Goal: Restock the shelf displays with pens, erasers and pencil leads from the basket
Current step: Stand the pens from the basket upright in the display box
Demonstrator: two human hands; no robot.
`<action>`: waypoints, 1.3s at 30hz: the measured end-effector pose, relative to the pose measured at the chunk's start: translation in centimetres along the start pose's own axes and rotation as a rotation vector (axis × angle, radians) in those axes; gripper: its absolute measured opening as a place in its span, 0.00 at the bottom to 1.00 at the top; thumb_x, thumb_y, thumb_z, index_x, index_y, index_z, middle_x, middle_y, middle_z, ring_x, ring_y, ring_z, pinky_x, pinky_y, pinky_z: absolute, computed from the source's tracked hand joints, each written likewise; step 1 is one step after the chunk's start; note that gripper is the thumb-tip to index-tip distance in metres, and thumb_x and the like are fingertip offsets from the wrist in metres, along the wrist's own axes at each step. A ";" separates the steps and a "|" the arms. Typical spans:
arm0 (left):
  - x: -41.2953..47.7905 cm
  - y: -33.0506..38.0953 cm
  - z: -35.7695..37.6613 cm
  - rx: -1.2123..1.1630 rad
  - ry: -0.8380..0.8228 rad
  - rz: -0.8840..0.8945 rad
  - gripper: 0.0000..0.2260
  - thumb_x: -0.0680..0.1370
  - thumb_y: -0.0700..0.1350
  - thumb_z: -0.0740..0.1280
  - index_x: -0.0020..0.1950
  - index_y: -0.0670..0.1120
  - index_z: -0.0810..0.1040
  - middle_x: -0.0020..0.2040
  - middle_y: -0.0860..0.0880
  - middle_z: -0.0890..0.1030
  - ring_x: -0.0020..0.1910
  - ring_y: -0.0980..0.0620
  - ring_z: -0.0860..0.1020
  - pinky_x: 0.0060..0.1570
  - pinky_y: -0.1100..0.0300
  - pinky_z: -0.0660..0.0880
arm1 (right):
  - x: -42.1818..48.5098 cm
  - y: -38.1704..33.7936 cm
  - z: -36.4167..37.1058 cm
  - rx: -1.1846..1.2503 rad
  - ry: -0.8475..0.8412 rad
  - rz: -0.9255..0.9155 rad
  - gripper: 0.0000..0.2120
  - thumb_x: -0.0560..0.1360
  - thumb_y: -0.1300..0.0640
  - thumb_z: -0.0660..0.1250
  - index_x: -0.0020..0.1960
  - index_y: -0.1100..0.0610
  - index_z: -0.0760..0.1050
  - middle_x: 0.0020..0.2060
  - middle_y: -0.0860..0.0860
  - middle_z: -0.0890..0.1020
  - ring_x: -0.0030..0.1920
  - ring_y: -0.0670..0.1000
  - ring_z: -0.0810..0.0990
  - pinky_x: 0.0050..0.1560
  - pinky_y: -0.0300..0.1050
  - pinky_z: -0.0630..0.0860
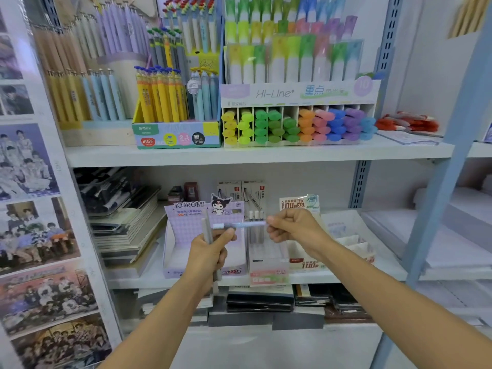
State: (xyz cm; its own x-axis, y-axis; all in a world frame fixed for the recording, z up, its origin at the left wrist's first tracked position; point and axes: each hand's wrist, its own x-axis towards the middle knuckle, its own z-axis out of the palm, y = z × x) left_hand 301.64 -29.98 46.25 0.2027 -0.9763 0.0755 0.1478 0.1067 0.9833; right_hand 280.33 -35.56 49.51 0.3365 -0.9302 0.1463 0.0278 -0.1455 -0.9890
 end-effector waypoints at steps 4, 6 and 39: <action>-0.7 0.7 1.1 -0.115 0.100 0.089 0.05 0.74 0.42 0.72 0.48 0.43 0.82 0.24 0.50 0.69 0.19 0.57 0.62 0.18 0.67 0.59 | -2.0 0.4 0.7 -0.059 -0.107 0.054 0.06 0.74 0.61 0.70 0.47 0.64 0.81 0.37 0.58 0.84 0.34 0.52 0.83 0.35 0.40 0.80; -1.0 1.0 1.5 -0.155 0.100 0.115 0.05 0.74 0.42 0.73 0.48 0.45 0.82 0.23 0.50 0.69 0.19 0.57 0.62 0.18 0.67 0.59 | -2.7 0.4 1.1 -0.097 -0.183 0.080 0.05 0.75 0.60 0.70 0.46 0.62 0.81 0.37 0.57 0.85 0.33 0.52 0.83 0.36 0.40 0.80; 0.4 -1.1 2.1 0.134 -0.201 -0.066 0.13 0.83 0.51 0.57 0.52 0.44 0.77 0.28 0.50 0.73 0.27 0.50 0.74 0.25 0.61 0.68 | 4.5 3.0 -1.4 -0.712 0.417 -0.304 0.07 0.78 0.62 0.65 0.54 0.62 0.80 0.44 0.54 0.84 0.46 0.53 0.82 0.46 0.48 0.80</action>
State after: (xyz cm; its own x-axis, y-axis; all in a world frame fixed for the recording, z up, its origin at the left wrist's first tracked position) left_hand 299.50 -30.84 45.59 -0.0017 -0.9996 0.0289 0.0216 0.0288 0.9994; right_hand 280.62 -40.63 47.19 0.0347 -0.8439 0.5355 -0.5799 -0.4534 -0.6769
